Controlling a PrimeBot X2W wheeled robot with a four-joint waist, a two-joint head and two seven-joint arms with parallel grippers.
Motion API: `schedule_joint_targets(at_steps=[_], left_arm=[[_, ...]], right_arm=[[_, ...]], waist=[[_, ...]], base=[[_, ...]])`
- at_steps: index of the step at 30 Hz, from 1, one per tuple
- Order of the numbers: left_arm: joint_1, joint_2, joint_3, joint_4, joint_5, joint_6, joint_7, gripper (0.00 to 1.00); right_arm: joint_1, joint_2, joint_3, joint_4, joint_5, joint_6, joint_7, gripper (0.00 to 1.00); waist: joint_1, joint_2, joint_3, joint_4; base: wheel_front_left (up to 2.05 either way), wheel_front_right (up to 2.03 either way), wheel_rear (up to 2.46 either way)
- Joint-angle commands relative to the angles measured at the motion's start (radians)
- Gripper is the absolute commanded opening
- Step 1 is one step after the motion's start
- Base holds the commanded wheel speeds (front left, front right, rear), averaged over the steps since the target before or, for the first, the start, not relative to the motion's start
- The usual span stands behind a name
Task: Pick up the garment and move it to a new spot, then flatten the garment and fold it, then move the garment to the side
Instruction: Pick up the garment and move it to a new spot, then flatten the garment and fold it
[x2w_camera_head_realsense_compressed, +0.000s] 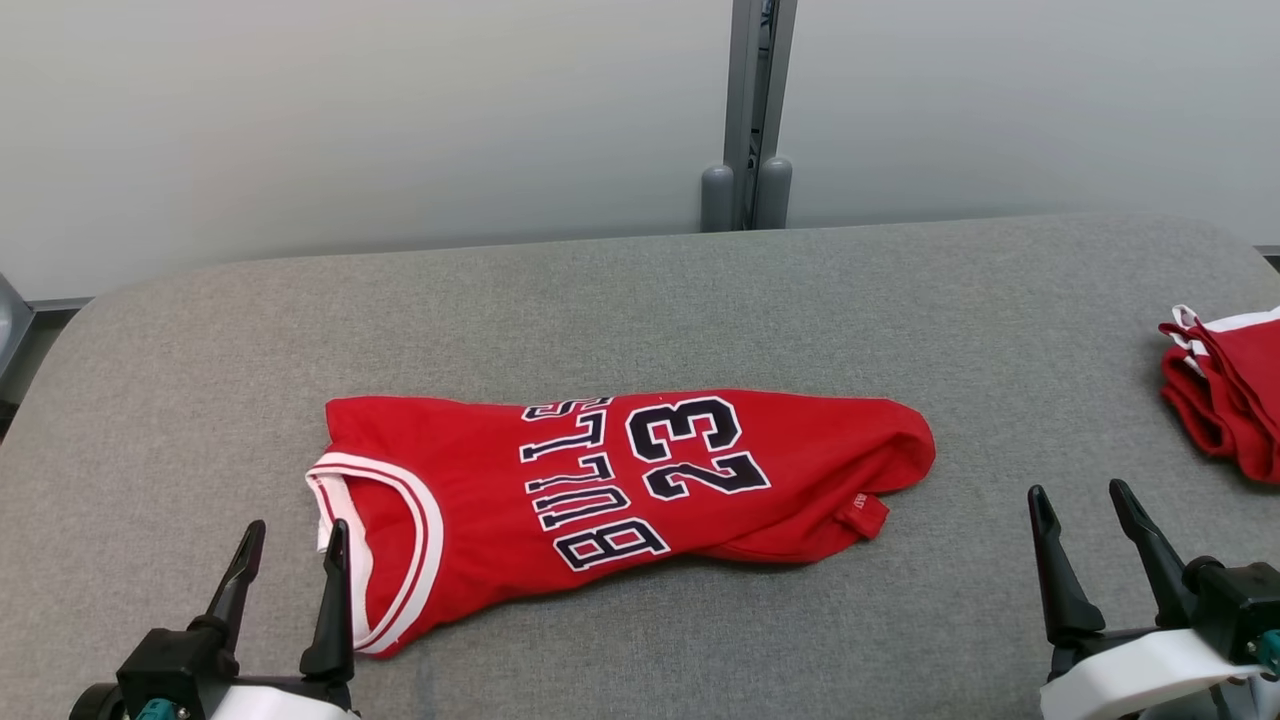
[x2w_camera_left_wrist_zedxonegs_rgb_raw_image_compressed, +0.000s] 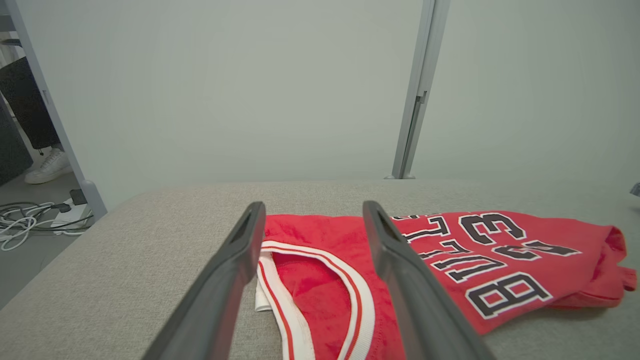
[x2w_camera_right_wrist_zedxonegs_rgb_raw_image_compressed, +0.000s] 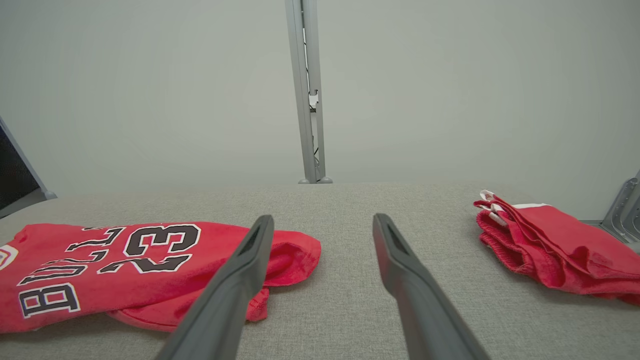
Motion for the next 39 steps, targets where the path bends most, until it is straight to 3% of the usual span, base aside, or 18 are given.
schedule_joint_targets(at_steps=[1,19,32,39], left_arm=[[-0.006,0.007,0.001,-0.002,0.007,0.006,0.000,1.00],[-0.037,0.015,-0.019,-0.015,0.008,0.010,0.012,1.00],[-0.119,0.004,-0.119,0.091,-0.038,-0.105,0.117,1.00],[-0.144,-0.003,-0.137,0.170,-0.065,-0.139,0.141,1.00]], right_arm=[[-0.001,-0.003,-0.001,-0.005,-0.003,0.000,0.000,1.00],[-0.022,0.000,0.000,0.000,0.001,0.000,-0.012,1.00],[-0.070,0.000,0.004,-0.008,-0.003,0.000,-0.020,1.00],[-0.090,0.000,0.005,0.000,-0.002,0.000,-0.029,1.00]], waist=[[0.0000,-0.0001,0.002,0.000],[0.0000,-0.0001,0.039,0.003],[0.0000,-0.0001,0.161,0.010],[0.0000,-0.0001,0.192,0.008]], base=[[0.00,0.00,0.00],[0.00,0.00,0.00],[0.00,0.00,0.00],[0.00,0.00,0.00]])
